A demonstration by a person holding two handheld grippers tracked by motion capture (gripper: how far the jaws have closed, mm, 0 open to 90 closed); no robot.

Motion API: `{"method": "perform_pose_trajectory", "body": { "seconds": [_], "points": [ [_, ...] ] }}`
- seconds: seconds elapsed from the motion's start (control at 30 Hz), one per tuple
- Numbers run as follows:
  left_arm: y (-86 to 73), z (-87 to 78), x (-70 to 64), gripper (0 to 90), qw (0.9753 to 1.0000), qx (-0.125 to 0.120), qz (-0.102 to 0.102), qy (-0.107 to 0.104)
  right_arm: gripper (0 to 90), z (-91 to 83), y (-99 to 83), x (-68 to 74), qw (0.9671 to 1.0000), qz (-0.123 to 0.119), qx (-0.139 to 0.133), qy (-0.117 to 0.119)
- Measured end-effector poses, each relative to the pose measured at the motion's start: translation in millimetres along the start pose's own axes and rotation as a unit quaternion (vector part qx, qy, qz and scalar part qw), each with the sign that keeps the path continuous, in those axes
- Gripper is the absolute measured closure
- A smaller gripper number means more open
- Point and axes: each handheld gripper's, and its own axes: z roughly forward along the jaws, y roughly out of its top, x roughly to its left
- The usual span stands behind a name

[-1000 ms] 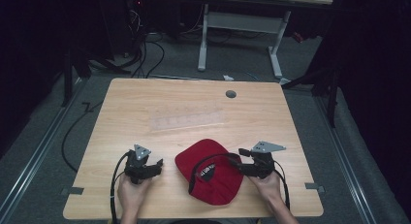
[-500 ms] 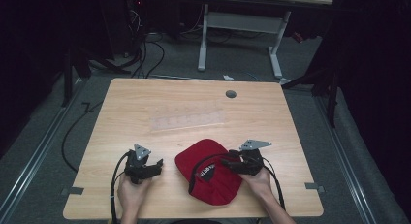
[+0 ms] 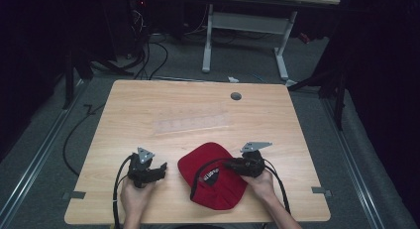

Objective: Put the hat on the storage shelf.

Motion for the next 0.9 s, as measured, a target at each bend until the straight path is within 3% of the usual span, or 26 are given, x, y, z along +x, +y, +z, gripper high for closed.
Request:
{"method": "perform_pose_trajectory", "body": {
  "seconds": [0.23,0.4,0.47,0.5,0.73,0.9],
  "points": [
    [-0.1,0.0,-0.2,25.1,1.0000,0.000,0.001,0.001,79.6,-2.0,0.3,-1.1,0.9998,0.002,-0.002,0.021],
    [-0.3,0.3,-0.4,25.1,1.0000,-0.001,0.001,0.002,80.1,-6.4,1.4,0.2,0.9998,0.001,-0.007,0.021],
    [0.1,2.0,0.4,20.9,0.9999,0.001,-0.001,0.013,80.3,-9.1,2.2,0.5,0.9997,-0.001,-0.013,0.019],
    [0.1,2.1,0.4,17.7,0.9999,0.002,-0.002,0.013,80.4,-11.0,2.5,0.3,0.9997,0.005,-0.016,0.018],
    [-0.5,2.0,-0.8,17.0,1.0000,0.002,-0.002,0.009,80.9,-26.2,4.3,-4.8,0.9989,0.026,-0.038,0.012],
    [-1.9,-0.6,-2.6,20.6,1.0000,0.003,0.002,0.000,81.1,-33.0,5.0,-9.5,0.9982,0.039,-0.044,0.010]
  ]
}}
